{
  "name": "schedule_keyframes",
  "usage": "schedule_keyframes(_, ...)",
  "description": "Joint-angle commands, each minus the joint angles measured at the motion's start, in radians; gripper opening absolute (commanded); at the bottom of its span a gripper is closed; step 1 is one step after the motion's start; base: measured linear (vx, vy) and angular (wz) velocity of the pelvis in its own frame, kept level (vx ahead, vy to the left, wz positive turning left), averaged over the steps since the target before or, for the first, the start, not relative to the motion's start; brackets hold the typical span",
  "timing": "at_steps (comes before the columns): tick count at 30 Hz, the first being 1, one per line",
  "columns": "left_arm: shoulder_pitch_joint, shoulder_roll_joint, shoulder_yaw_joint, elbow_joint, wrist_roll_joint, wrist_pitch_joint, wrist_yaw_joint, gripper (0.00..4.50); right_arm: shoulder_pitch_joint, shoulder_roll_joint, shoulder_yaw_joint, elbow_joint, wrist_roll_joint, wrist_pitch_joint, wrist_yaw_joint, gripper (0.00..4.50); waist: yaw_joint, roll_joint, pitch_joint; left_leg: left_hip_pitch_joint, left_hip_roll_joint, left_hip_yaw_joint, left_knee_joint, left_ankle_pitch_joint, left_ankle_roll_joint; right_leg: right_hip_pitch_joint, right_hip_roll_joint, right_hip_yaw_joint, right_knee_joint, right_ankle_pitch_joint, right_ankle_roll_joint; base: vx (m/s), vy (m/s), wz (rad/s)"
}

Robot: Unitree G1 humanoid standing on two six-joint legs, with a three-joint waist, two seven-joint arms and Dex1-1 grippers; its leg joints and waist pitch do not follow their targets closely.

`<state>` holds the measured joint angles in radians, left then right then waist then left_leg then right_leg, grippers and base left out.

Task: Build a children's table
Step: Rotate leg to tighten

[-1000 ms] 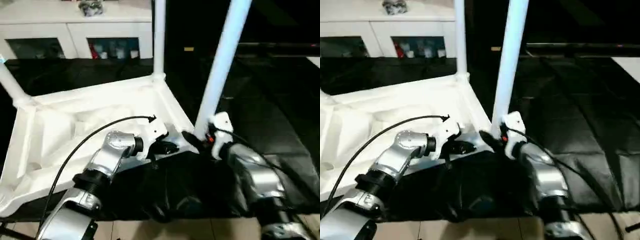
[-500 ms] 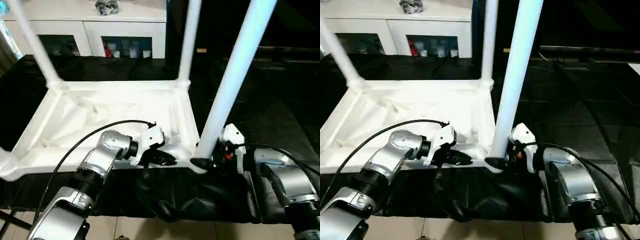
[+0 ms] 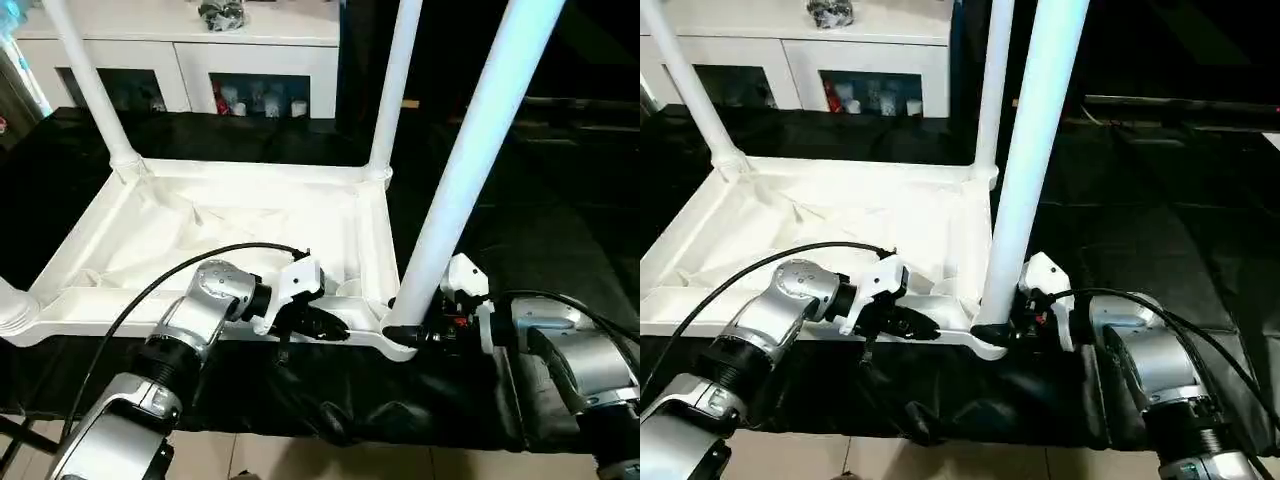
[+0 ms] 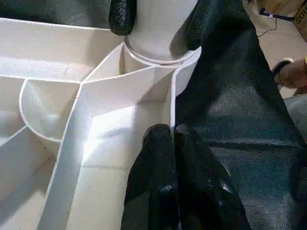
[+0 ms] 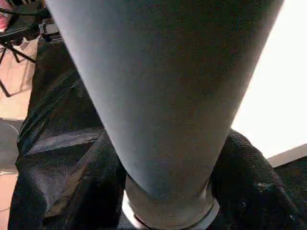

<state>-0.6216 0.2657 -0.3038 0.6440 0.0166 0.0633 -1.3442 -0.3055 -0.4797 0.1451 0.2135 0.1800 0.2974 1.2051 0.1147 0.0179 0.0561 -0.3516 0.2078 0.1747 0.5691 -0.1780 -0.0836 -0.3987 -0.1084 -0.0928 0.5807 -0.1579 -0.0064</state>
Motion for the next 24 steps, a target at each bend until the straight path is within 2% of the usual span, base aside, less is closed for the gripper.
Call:
schedule_keyframes(1, -0.038, -0.04, 0.024, -0.003, -0.016, -0.003, 0.09, 0.0, 0.057, 0.049, 0.121, -0.022, 0.012, 0.049, 0.045, 2.11, 0.0, -0.009, -0.066, 0.0, 0.021, 0.003, -0.062, -0.219, 0.063, 0.054, -0.039, 0.041, -0.063, -0.272, -0.211, 0.0, 0.0, 0.0)
schedule_keyframes(2, -0.042, -0.046, 0.029, -0.002, -0.016, -0.001, 0.104, 0.0, 0.062, 0.058, 0.116, -0.024, 0.011, 0.051, 0.025, 2.1, 0.0, -0.002, -0.067, 0.002, 0.02, 0.003, -0.062, -0.229, 0.058, 0.053, -0.038, 0.041, -0.067, -0.277, -0.208, 0.0, 0.0, 0.0)
schedule_keyframes(4, -0.052, -0.063, 0.037, 0.002, -0.01, 0.003, 0.15, 0.0, 0.069, 0.09, 0.1, -0.019, 0.005, 0.053, -0.038, 2.07, -0.001, -0.002, -0.065, 0.002, 0.019, 0.002, -0.064, -0.243, 0.051, 0.052, -0.037, 0.04, -0.068, -0.291, -0.202, 0.0, 0.0, 0.0)
schedule_keyframes(5, -0.061, -0.087, 0.047, 0.003, -0.002, 0.01, 0.212, 0.0, 0.068, 0.147, 0.068, 0.008, -0.003, 0.058, -0.141, 2.07, -0.004, -0.005, -0.063, 0.001, 0.019, 0.001, -0.067, -0.268, 0.045, 0.052, -0.038, 0.039, -0.073, -0.34, -0.187, 0.0, 0.0, 0.0)
schedule_keyframes(6, -0.064, -0.097, 0.05, 0.001, 0.0, 0.014, 0.235, 0.0, 0.066, 0.171, 0.054, 0.02, -0.005, 0.062, -0.184, 2.06, -0.008, -0.003, -0.059, 0.006, 0.016, -0.001, -0.07, -0.31, 0.028, 0.046, -0.039, 0.035, -0.082, -0.425, -0.165, 0.0, 0.0, 0.0)
schedule_keyframes(7, -0.065, -0.12, 0.057, -0.004, 0.004, 0.026, 0.281, 0.0, 0.063, 0.218, 0.035, 0.045, -0.016, 0.058, -0.263, 2.05, -0.012, -0.007, -0.059, 0.009, 0.014, -0.003, -0.071, -0.328, 0.015, 0.046, -0.042, 0.033, -0.09, -0.493, -0.138, 0.0, 0.0, 0.0)
schedule_keyframes(8, -0.065, -0.122, 0.058, -0.004, 0.004, 0.027, 0.286, 0.0, 0.063, 0.222, 0.033, 0.047, -0.017, 0.058, -0.27, 2.05, -0.015, -0.004, -0.059, 0.011, 0.013, -0.004, -0.07, -0.334, 0.01, 0.043, -0.043, 0.033, -0.093, -0.515, -0.13, 0.0, 0.0, 0.0)
schedule_keyframes(9, -0.063, -0.154, 0.066, -0.012, 0.007, 0.041, 0.343, 0.0, 0.057, 0.282, 0.014, 0.08, -0.032, 0.062, -0.372, 2.04, -0.022, -0.008, -0.058, 0.009, 0.012, -0.007, -0.072, -0.345, 0.007, 0.043, -0.041, 0.029, -0.099, -0.547, -0.108, 0.0, 0.0, 0.0)
schedule_keyframes(10, -0.063, -0.154, 0.066, -0.012, 0.007, 0.041, 0.343, 0.0, 0.057, 0.282, 0.014, 0.08, -0.032, 0.062, -0.372, 2.04, -0.026, -0.005, -0.057, 0.009, 0.011, -0.008, -0.073, -0.352, 0.004, 0.041, -0.041, 0.027, -0.1, -0.56, -0.102, 0.0, 0.0, 0.0)
schedule_keyframes(11, -0.057, -0.192, 0.069, -0.019, 0.007, 0.055, 0.388, 0.0, 0.044, 0.342, 0.008, 0.114, -0.047, 0.066, -0.465, 2.02, -0.034, -0.005, -0.055, 0.008, 0.009, -0.011, -0.073, -0.367, 0.002, 0.041, -0.04, 0.023, -0.107, -0.589, -0.084, 0.0, 0.0, 0.0)
schedule_keyframes(12, -0.052, -0.21, 0.068, -0.02, 0.009, 0.055, 0.408, 0.0, 0.027, 0.377, 0.001, 0.142, -0.059, 0.074, -0.527, 2.01, -0.043, -0.012, -0.054, 0.004, 0.007, -0.013, -0.073, -0.375, -0.001, 0.04, -0.04, 0.019, -0.11, -0.614, -0.069, 0.0, 0.0, 0.0)
schedule_keyframes(13, -0.05, -0.216, 0.067, -0.02, 0.01, 0.054, 0.415, 0.0, 0.019, 0.39, -0.002, 0.153, -0.063, 0.077, -0.551, 2.0, -0.046, -0.007, -0.054, 0.005, 0.005, -0.016, -0.072, -0.383, -0.006, 0.038, -0.041, 0.016, -0.111, -0.628, -0.064, 0.0, 0.0, 0.0)
schedule_keyframes(14, -0.049, -0.223, 0.068, -0.018, 0.011, 0.055, 0.426, 0.0, 0.008, 0.404, -0.006, 0.169, -0.07, 0.077, -0.58, 2.0, -0.057, -0.007, -0.053, 0.005, 0.003, -0.018, -0.072, -0.403, -0.004, 0.039, -0.039, 0.011, -0.12, -0.648, -0.048, 0.0, 0.0, 0.0)
schedule_keyframes(16, -0.048, -0.227, 0.068, -0.016, 0.011, 0.056, 0.432, 0.0, -0.001, 0.416, -0.009, 0.181, -0.077, 0.073, -0.6, 1.98, -0.062, -0.009, -0.056, 0.009, 0.002, -0.018, -0.07, -0.409, 0.007, 0.036, -0.04, 0.01, -0.124, -0.635, -0.046, 0.0, 0.0, 0.0)
schedule_keyframes(17, -0.045, -0.232, 0.062, -0.01, 0.018, 0.045, 0.439, 0.0, -0.034, 0.442, -0.028, 0.21, -0.078, 0.067, -0.627, 1.98, -0.065, -0.011, -0.057, 0.004, 0.004, -0.018, -0.073, -0.403, 0.013, 0.038, -0.039, 0.011, -0.121, -0.61, -0.051, 0.0, 0.0, 0.0)
schedule_keyframes(18, -0.043, -0.231, 0.06, -0.009, 0.021, 0.039, 0.44, 0.0, -0.045, 0.453, -0.037, 0.217, -0.073, 0.066, -0.628, 1.98, -0.068, -0.007, -0.056, 0.004, 0.004, -0.018, -0.074, -0.41, 0.017, 0.037, -0.038, 0.01, -0.121, -0.602, -0.055, 0.0, 0.0, 0.0)
schedule_keyframes(19, -0.04, -0.227, 0.057, -0.007, 0.024, 0.03, 0.436, 0.0, -0.05, 0.457, -0.047, 0.216, -0.065, 0.067, -0.624, 2.52, -0.071, -0.007, -0.055, 0.003, 0.004, -0.018, -0.075, -0.415, 0.018, 0.038, -0.038, 0.009, -0.122, -0.6, -0.056, 0.0, 0.0, 0.0)
schedule_keyframes(21, -0.037, -0.217, 0.054, -0.002, 0.034, 0.018, 0.432, 0.0, -0.05, 0.456, -0.066, 0.205, -0.055, 0.069, -0.621, 2.52, -0.075, -0.002, -0.055, 0.009, 0.005, -0.018, -0.076, -0.434, 0.021, 0.035, -0.037, 0.01, -0.125, -0.587, -0.06, 0.0, 0.0, 0.0)
schedule_keyframes(23, -0.034, -0.202, 0.05, 0.004, 0.042, 0.004, 0.421, 0.0, -0.036, 0.437, -0.081, 0.184, -0.05, 0.075, -0.612, 2.93, -0.077, -0.002, -0.053, 0.006, 0.006, -0.019, -0.079, -0.438, 0.022, 0.036, -0.036, 0.012, -0.123, -0.576, -0.068, 0.0, 0.0, 0.0)
schedule_keyframes(24, -0.033, -0.196, 0.049, 0.005, 0.043, 0.002, 0.416, 0.0, -0.028, 0.423, -0.076, 0.173, -0.052, 0.077, -0.604, 2.93, -0.075, 0.0, -0.054, 0.008, 0.007, -0.017, -0.079, -0.433, 0.024, 0.034, -0.037, 0.016, -0.121, -0.56, -0.074, 0.0, 0.0, 0.0)
